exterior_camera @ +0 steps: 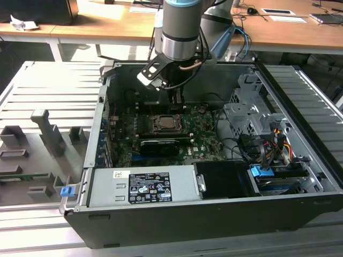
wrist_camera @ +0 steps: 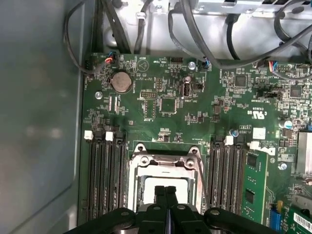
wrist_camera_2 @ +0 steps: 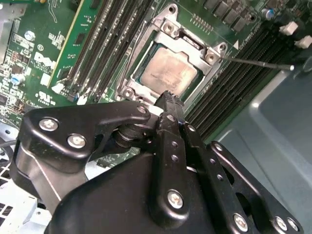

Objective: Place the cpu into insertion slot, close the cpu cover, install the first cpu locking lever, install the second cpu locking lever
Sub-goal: 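Close the cpu cover, then install the first cpu locking lever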

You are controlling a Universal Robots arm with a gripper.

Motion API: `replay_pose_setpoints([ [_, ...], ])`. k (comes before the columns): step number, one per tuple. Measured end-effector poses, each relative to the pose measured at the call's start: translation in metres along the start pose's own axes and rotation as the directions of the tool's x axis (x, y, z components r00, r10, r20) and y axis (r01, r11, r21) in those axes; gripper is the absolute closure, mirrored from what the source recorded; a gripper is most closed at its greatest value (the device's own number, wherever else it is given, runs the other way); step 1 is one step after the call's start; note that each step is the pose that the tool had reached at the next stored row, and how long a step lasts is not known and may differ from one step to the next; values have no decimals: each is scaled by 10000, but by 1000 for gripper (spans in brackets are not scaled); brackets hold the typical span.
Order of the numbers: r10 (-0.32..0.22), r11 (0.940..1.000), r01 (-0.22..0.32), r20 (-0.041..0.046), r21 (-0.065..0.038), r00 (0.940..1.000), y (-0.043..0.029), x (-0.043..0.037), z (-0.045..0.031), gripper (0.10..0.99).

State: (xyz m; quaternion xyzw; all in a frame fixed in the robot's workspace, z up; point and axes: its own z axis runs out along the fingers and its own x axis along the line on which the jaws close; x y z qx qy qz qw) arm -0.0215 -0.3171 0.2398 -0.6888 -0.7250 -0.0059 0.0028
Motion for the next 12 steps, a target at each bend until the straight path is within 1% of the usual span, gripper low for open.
replay_pose_setpoints([
  [4,-40,10000,40,-4,-1,10000,-47,-5,11,980],
  [12,-53,10000,53,-5,-3,10000,-83,-3,20,980],
])
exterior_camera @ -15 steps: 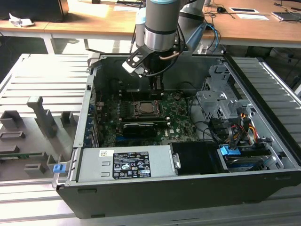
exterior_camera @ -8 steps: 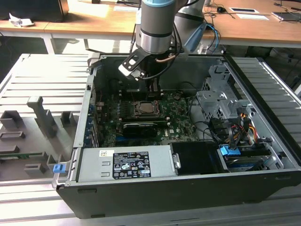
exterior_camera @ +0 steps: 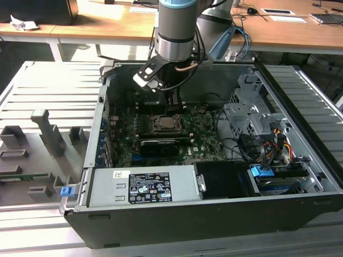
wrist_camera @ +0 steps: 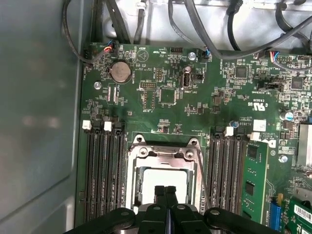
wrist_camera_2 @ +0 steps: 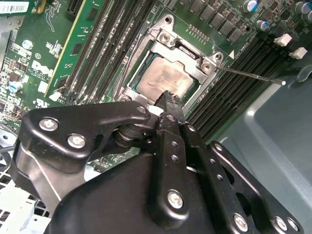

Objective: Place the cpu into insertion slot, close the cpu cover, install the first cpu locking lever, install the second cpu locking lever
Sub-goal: 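Install the first cpu locking lever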

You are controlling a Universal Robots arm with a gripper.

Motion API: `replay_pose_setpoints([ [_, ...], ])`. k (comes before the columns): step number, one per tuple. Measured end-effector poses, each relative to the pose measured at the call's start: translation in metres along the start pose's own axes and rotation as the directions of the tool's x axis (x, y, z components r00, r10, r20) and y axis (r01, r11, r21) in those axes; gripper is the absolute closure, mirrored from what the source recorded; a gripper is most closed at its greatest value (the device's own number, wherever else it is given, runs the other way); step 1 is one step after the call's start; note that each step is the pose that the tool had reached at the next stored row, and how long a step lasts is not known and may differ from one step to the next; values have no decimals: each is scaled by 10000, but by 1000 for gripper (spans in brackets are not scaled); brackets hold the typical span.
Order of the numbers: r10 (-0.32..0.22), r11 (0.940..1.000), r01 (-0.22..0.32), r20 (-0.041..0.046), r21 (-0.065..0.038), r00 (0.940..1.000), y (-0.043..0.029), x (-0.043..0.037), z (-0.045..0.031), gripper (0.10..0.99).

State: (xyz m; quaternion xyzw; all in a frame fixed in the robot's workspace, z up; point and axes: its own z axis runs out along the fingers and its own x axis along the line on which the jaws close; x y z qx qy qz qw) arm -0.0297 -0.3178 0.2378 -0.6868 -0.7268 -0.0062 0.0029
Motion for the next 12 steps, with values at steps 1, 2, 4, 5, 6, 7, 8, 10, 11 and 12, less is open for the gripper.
replay_pose_setpoints([
  [1,-1,10000,1,0,0,10000,-4,0,0,980],
  [2,-3,10000,3,0,-1,10000,-9,0,0,980],
  [4,-7,10000,7,1,1,10000,-20,1,0,980],
  [5,-11,10000,11,-1,0,10000,-32,1,0,980],
  [6,-17,10000,17,0,0,10000,-53,2,0,980],
  [7,-25,10000,25,-1,0,10000,-70,2,0,980],
  [8,-32,10000,32,-1,0,10000,-81,3,0,980],
  [10,-71,10000,71,-1,0,10000,-91,3,-1,980],
  [11,-84,10000,84,2,2,10000,-94,2,-7,980],
  [12,-93,10000,93,1,2,10000,-96,3,-17,980],
])
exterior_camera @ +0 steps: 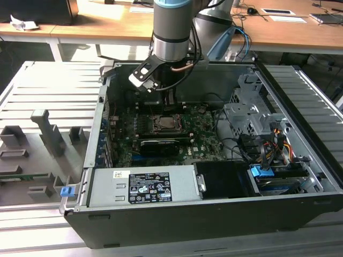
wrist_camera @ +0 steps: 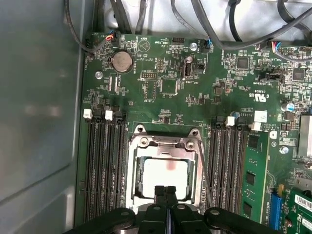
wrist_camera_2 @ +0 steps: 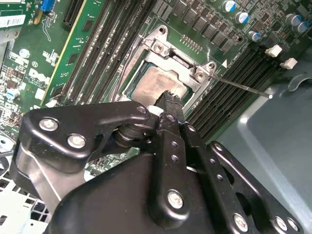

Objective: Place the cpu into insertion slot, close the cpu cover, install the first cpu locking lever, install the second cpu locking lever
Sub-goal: 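Install the first cpu locking lever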

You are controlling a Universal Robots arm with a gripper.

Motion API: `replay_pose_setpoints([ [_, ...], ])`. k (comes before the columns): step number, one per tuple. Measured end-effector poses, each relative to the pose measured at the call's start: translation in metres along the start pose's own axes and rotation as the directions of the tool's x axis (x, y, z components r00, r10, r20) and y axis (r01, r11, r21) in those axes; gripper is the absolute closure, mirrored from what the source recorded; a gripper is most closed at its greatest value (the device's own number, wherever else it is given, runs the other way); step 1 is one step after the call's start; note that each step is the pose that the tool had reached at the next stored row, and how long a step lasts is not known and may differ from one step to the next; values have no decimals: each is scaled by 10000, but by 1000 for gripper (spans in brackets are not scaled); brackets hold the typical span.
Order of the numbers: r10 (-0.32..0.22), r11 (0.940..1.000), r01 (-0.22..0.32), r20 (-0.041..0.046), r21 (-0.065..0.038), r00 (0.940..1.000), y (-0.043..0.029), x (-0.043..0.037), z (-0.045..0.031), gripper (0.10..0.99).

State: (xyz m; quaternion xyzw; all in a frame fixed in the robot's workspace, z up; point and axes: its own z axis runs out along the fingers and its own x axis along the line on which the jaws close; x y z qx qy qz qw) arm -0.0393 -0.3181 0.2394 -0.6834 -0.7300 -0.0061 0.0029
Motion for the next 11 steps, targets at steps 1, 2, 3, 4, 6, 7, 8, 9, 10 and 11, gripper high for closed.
replay_pose_setpoints([
  [1,-3,10000,3,-3,-2,10000,0,2,-115,980],
  [2,-3,10000,3,-3,-2,10000,0,3,-199,980],
  [3,-14,10000,14,-4,-2,10000,-1,4,-256,980],
  [4,-59,10000,59,-4,-2,10000,-1,4,-261,980],
  [6,-507,9987,507,-7,3,9987,-1,5,-261,980],
  [7,-842,9965,842,-7,9,9965,-2,4,-261,980],
  [8,-1132,9936,1132,-8,13,9936,-1,4,-261,980],
  [9,-1282,9917,1282,-10,14,9917,-2,4,-261,980],
  [10,-1573,9875,1573,-12,17,9875,-1,4,-261,980],
  [11,-1716,9852,1716,-14,19,9852,-1,4,-261,980],
])
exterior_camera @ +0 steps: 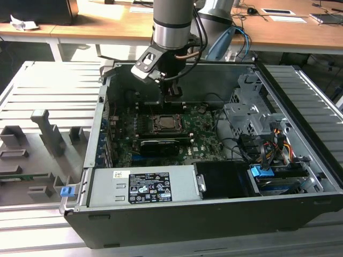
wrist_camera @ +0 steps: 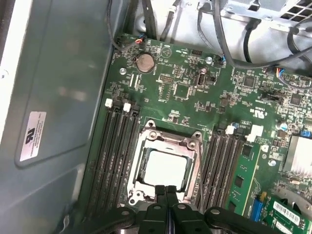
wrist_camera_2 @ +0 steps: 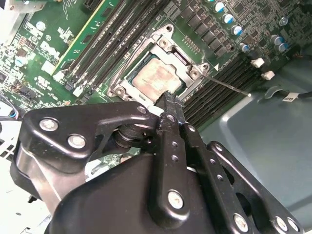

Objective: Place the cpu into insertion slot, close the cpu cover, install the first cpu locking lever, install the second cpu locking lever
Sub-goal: 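Install the first cpu locking lever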

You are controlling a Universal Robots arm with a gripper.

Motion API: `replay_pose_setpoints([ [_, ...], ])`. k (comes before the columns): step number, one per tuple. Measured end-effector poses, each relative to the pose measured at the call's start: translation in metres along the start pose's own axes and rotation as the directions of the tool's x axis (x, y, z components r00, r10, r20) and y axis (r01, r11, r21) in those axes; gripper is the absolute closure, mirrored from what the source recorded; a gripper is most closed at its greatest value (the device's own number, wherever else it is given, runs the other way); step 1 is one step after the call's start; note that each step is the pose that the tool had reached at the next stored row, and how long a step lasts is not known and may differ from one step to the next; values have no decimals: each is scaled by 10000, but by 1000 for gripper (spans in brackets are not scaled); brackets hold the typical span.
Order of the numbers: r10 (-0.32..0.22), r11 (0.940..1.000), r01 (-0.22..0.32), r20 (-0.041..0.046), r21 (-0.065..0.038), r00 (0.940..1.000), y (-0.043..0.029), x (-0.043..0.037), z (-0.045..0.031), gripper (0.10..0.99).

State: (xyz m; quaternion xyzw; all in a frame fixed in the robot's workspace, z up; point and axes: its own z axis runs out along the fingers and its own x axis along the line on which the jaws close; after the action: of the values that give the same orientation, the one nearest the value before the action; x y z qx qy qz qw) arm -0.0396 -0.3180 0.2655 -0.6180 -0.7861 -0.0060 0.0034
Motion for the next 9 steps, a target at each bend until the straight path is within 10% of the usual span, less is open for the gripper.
replay_pose_setpoints([
  [9,-275,9996,275,-1,3,9996,0,0,0,980],
])
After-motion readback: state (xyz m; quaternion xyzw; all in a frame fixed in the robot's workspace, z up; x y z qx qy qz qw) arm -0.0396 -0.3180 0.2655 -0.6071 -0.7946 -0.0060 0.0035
